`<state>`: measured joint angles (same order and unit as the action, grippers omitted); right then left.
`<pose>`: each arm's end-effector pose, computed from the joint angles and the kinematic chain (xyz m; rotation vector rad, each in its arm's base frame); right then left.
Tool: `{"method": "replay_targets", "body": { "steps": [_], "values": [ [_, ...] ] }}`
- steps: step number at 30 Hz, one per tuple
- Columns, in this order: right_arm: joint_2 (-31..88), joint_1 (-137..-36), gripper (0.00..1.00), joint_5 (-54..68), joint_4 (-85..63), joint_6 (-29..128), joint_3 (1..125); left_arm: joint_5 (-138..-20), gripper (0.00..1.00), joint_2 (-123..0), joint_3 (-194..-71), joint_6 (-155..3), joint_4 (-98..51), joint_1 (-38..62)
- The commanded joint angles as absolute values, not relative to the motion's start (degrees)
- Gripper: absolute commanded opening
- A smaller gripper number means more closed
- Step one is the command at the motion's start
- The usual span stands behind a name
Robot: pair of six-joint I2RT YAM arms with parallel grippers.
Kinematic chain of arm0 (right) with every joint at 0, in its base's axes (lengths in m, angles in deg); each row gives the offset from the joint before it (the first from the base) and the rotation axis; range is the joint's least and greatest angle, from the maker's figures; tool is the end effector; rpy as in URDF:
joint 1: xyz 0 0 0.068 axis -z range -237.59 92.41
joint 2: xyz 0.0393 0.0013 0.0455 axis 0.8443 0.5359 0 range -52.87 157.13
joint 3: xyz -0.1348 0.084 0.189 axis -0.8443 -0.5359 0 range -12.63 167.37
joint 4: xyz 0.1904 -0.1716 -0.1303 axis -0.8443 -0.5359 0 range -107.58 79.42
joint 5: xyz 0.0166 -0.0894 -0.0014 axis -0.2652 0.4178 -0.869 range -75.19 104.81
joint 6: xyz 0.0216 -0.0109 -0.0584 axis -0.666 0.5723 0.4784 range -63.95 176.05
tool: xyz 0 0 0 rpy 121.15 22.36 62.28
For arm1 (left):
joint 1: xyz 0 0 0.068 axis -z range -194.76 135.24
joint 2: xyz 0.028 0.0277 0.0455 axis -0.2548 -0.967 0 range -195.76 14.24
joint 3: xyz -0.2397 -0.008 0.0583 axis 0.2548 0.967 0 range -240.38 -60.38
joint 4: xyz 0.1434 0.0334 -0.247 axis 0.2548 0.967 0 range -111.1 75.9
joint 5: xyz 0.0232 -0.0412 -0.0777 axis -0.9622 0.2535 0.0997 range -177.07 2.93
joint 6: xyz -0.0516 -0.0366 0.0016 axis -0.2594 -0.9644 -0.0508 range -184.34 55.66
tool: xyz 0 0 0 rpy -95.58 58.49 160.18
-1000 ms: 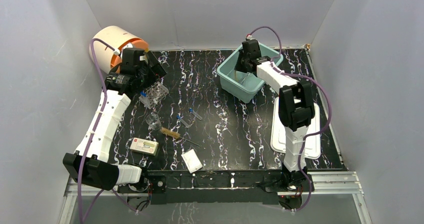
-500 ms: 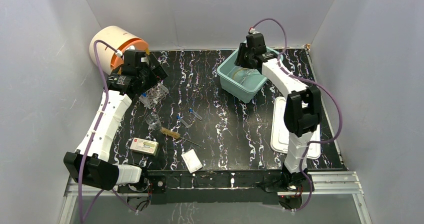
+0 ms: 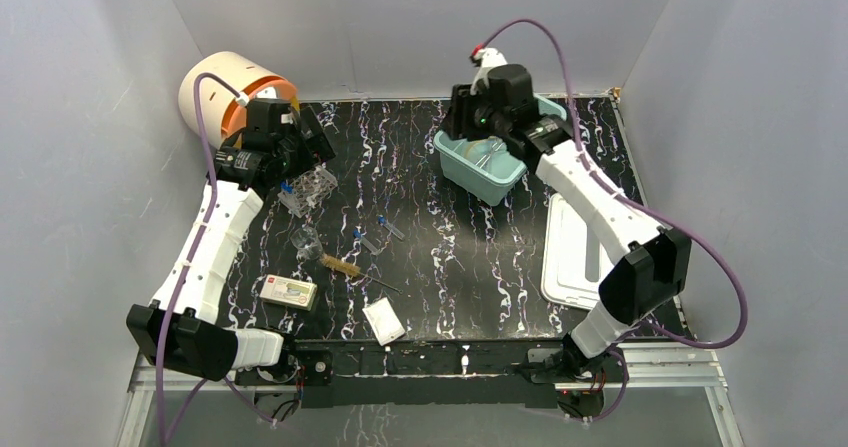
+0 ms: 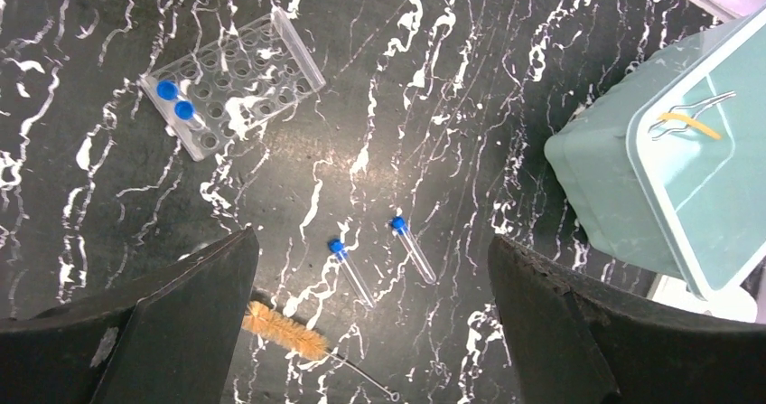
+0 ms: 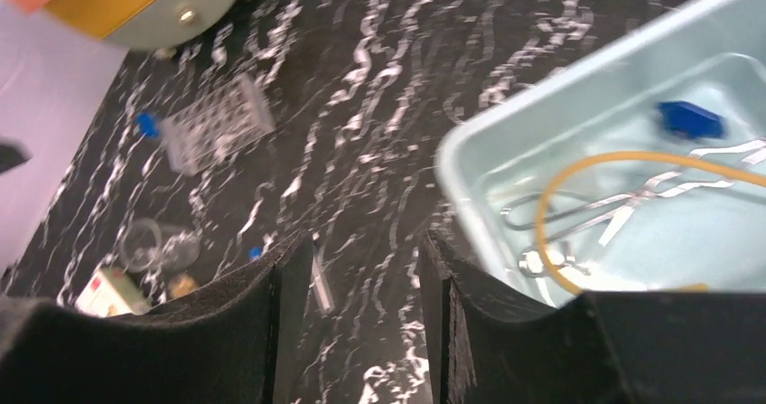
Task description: Organize the chemistry lab equipment
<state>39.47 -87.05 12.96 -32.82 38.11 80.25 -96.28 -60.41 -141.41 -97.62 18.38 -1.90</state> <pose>0.3611 0.2057 0.3678 -0.2218 1.9814 0.5730 0.3174 -0.0645 0.3653 -0.4740 2.1023 -0.2977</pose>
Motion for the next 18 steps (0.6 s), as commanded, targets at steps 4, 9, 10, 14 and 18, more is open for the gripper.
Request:
{"method": "replay_targets", "body": {
  "steps": [4,9,10,14,18],
  "values": [
    [35.4,-100.6,0.56,14.4,-29.2,40.9,72.9,-109.0,0.98,-58.9,-152.4,-91.8,22.0,-2.0],
    [36.1,-109.3,0.6,14.2,-25.8,38.8,66.2,-117.1,0.98,-59.6,-161.7,-89.4,22.9,-1.4],
    [37.1,-110.9,0.61,14.4,-25.2,39.3,65.5,-118.3,0.98,-59.7,-163.2,-88.9,23.0,-0.9],
    [43.5,-118.0,0.64,18.9,-25.2,44.8,65.7,-120.3,0.98,-59.5,-166.5,-87.2,22.8,0.9],
    [50.8,-121.9,0.67,20.1,-28.5,49.3,69.5,-120.5,0.98,-59.0,-166.8,-86.9,23.0,1.9]
  ]
}}
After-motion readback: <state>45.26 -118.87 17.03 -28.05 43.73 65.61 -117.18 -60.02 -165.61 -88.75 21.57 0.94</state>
